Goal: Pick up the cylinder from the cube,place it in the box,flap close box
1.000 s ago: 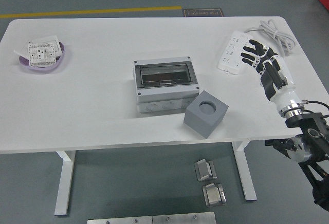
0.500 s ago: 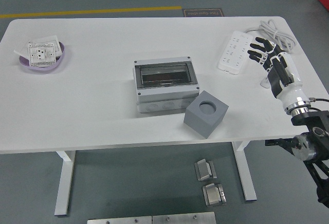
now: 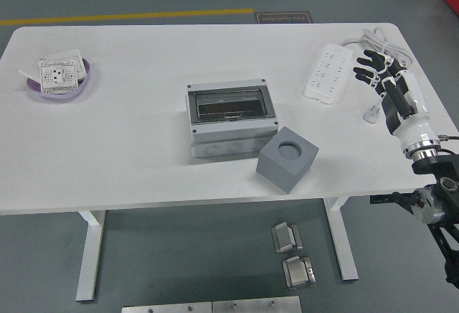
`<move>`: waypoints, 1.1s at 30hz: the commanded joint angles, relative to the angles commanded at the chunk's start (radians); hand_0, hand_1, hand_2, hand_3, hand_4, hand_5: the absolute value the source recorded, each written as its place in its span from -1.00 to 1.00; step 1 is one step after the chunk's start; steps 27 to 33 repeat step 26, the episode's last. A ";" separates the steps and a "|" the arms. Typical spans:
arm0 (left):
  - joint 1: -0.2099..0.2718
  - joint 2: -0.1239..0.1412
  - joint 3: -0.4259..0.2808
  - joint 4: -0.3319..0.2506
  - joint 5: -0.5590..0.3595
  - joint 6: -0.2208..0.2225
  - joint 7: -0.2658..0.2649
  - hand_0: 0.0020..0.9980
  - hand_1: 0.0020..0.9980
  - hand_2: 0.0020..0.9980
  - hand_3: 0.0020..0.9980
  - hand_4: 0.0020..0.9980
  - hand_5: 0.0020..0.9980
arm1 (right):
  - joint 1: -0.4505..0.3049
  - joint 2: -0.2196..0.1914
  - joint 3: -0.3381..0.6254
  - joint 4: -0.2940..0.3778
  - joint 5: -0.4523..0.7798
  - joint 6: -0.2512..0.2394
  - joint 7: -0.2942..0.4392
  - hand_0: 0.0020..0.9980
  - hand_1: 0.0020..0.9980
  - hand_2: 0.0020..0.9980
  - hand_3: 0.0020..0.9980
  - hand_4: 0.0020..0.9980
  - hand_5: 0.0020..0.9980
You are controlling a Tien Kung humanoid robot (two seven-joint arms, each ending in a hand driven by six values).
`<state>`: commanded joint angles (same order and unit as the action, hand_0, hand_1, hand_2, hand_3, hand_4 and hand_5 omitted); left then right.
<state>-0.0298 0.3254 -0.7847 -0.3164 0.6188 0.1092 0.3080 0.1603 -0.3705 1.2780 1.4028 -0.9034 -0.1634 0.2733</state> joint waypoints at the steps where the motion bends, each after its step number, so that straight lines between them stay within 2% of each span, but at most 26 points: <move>1: 0.000 0.000 0.001 0.001 -0.001 0.000 0.000 0.45 0.44 0.20 0.58 0.57 -0.30 | 0.001 0.001 0.001 0.002 -0.014 -0.003 -0.001 0.53 0.37 0.41 0.39 0.92 0.26; 10: 0.000 -0.006 0.002 0.000 -0.004 0.002 -0.003 0.44 0.44 0.20 0.59 0.57 -0.30 | 0.009 0.004 0.010 0.002 -0.045 -0.016 -0.001 0.52 0.36 0.41 0.38 0.90 0.24; 20: 0.013 0.005 0.012 0.004 -0.022 0.003 -0.007 0.44 0.43 0.20 0.59 0.57 -0.30 | 0.130 0.009 -0.032 -0.003 -0.041 -0.023 0.008 0.51 0.36 0.41 0.37 0.90 0.18; 33: 0.009 0.008 0.011 0.002 -0.023 0.004 -0.008 0.44 0.44 0.20 0.59 0.57 -0.30 | 0.130 0.007 -0.030 0.002 -0.043 -0.024 0.004 0.50 0.35 0.41 0.36 0.91 0.20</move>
